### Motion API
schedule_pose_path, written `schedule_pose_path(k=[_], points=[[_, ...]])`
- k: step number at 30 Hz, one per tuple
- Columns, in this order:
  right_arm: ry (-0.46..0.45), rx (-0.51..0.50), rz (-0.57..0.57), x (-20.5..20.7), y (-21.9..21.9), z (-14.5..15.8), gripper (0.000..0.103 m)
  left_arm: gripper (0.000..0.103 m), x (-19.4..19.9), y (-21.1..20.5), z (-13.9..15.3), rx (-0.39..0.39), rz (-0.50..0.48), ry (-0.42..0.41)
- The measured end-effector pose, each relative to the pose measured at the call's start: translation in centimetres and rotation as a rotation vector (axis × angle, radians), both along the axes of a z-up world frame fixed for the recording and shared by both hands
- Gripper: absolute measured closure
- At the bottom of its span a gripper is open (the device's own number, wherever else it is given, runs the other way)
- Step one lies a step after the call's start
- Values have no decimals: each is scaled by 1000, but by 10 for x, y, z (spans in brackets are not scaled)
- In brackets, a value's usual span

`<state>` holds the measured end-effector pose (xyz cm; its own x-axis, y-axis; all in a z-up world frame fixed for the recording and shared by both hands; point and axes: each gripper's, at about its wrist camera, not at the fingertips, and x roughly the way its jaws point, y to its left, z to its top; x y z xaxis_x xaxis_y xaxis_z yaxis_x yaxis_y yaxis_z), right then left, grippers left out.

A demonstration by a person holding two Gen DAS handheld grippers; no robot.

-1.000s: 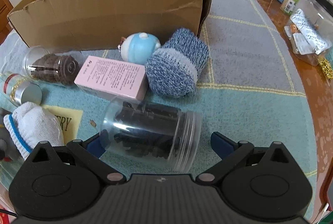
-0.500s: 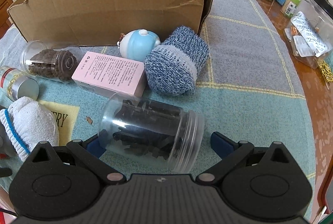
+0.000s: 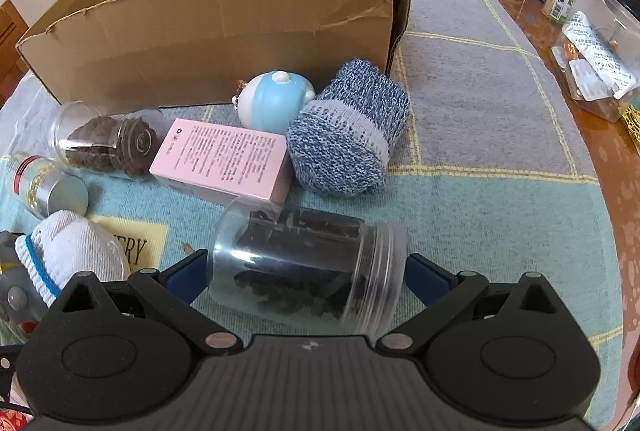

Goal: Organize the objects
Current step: 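Close right tool on the black-item jar while left tool grasps the grey rubber toy, then carry the jar with right tool while left tool carries the toy, releasing both into the box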

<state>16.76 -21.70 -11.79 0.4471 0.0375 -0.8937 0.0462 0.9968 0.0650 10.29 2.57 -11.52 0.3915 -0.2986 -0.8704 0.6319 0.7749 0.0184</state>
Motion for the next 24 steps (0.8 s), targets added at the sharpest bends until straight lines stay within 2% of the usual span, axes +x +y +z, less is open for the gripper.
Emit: schedule_pose_path(k=[5, 8, 17, 24], points=[[-3, -12, -5, 1, -1, 4, 10, 26, 3, 2, 2, 4, 14, -7], [-10, -26, 9, 1, 0, 5, 16, 27, 7, 6, 2, -7, 28, 4], [7, -5, 30, 5, -8, 16, 18, 30, 10, 13, 6, -8, 63, 38], [-1, 9, 73, 2, -15, 34, 18, 30, 10, 18, 26, -25, 109, 39]])
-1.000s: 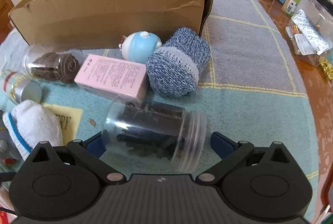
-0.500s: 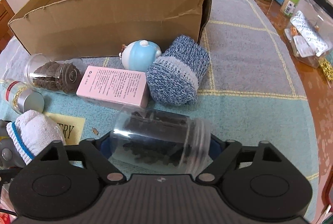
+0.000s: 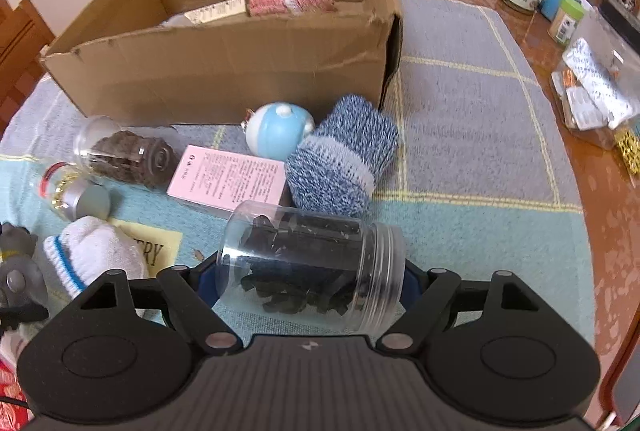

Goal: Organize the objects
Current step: 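Carry the jar with right tool while left tool carries the toy, releasing both into the box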

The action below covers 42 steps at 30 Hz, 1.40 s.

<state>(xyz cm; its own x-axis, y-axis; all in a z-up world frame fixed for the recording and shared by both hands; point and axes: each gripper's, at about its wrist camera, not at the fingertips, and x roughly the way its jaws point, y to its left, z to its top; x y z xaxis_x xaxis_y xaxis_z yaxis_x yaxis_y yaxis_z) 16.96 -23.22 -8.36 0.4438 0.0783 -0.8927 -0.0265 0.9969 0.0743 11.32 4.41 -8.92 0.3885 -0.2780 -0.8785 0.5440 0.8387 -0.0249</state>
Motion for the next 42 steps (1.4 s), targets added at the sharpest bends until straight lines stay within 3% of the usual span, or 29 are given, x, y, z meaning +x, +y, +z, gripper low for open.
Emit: schedule_pose_path(k=[9, 13, 24, 36, 38, 39, 40, 41, 42], points=[[-37, -10, 100, 0, 4, 43, 18, 30, 16, 4, 50, -14, 82, -31], [-86, -15, 134, 4, 7, 65, 18, 30, 28, 1, 76, -24, 91, -85], [-219, 5, 157, 48, 20, 112, 18, 30, 113, -10, 128, -87, 143, -199], [-205, -12, 129, 113, 26, 103, 18, 30, 224, -11, 114, -59, 277, -194], [-204, -12, 127, 119, 26, 101, 13, 28, 233, -11, 110, -54, 297, -194], [-211, -21, 125, 121, 26, 101, 6, 26, 239, -10, 108, -52, 312, -202], [-224, -30, 122, 121, 27, 101, 2, 16, 242, -10, 107, -46, 325, -207], [-240, -33, 117, 121, 26, 102, 0, 6, 245, -10, 106, -37, 342, -215], [-249, -29, 117, 121, 25, 103, 0, 4, 246, -10, 107, -34, 354, -228]])
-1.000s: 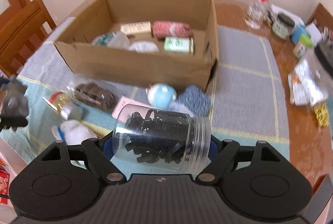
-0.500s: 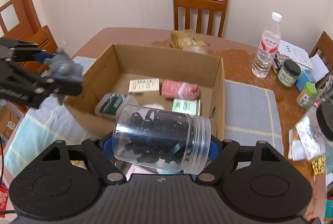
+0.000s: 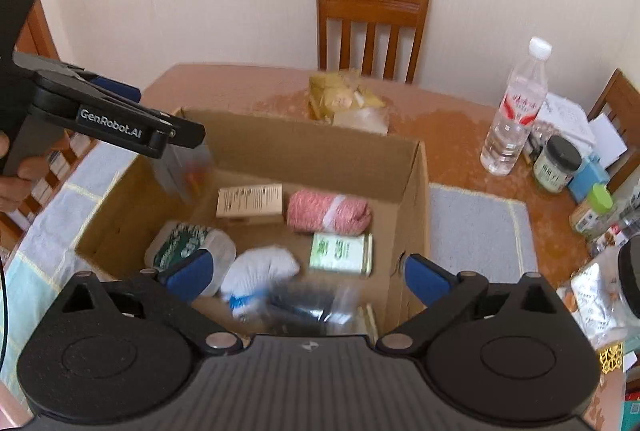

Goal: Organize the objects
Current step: 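Carry the jar with right tool while left tool carries the toy, releasing both into the box, then move right tool toward the white knit glove while left tool approaches the gold capsule bottle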

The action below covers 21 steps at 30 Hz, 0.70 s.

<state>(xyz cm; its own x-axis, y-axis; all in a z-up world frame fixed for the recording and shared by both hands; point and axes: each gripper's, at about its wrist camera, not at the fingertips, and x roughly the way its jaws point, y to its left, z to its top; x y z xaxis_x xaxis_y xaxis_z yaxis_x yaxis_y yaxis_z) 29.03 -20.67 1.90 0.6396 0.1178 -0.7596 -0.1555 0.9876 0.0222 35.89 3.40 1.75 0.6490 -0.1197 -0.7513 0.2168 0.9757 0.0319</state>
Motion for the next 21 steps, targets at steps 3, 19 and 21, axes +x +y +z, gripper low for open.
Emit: schedule_pose_path(k=[3, 19, 21], points=[[12, 16, -4, 2, -6, 1, 0, 4, 0, -3, 2, 3, -17, -13], [0, 41, -56, -44, -25, -7, 0, 3, -61, -8, 7, 68, -39, -72], [-3, 34, -31, -55, -24, -12, 0, 3, -75, -8, 3, 50, -39, -56]])
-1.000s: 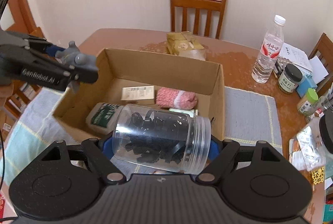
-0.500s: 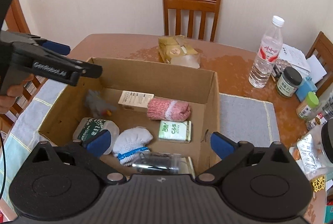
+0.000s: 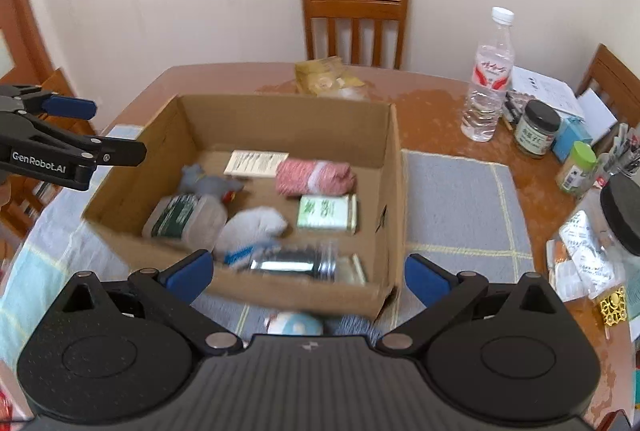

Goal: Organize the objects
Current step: 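Move right tool toward the white knit glove while left tool approaches the gold capsule bottle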

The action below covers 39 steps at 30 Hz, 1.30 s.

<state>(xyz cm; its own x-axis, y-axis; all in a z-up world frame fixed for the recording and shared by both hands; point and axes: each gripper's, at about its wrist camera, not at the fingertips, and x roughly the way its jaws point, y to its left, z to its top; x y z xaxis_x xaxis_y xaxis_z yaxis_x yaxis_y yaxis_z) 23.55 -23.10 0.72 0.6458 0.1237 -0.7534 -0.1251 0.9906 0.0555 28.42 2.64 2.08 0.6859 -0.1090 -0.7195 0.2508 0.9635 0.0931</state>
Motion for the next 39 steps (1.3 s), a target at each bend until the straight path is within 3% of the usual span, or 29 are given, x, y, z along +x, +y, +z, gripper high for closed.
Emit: schedule_pose_path(k=[5, 9, 13, 23, 26, 39], points=[[12, -22, 6, -23, 0, -17, 0, 3, -31, 0, -14, -5, 14, 28], [34, -37, 4, -40, 0, -29, 0, 3, -55, 3, -20, -55, 18, 32], [49, -63, -3, -52, 2, -39, 0, 3, -70, 4, -30, -33, 69, 41], [124, -15, -13, -65, 11, -64, 0, 3, -102, 3, -71, -11, 89, 105], [143, 11, -20, -66, 13, -69, 0, 3, -109, 3, -81, -38, 96, 141], [204, 38, 183, -76, 43, -86, 0, 3, -113, 3, -111, -48, 103, 203]])
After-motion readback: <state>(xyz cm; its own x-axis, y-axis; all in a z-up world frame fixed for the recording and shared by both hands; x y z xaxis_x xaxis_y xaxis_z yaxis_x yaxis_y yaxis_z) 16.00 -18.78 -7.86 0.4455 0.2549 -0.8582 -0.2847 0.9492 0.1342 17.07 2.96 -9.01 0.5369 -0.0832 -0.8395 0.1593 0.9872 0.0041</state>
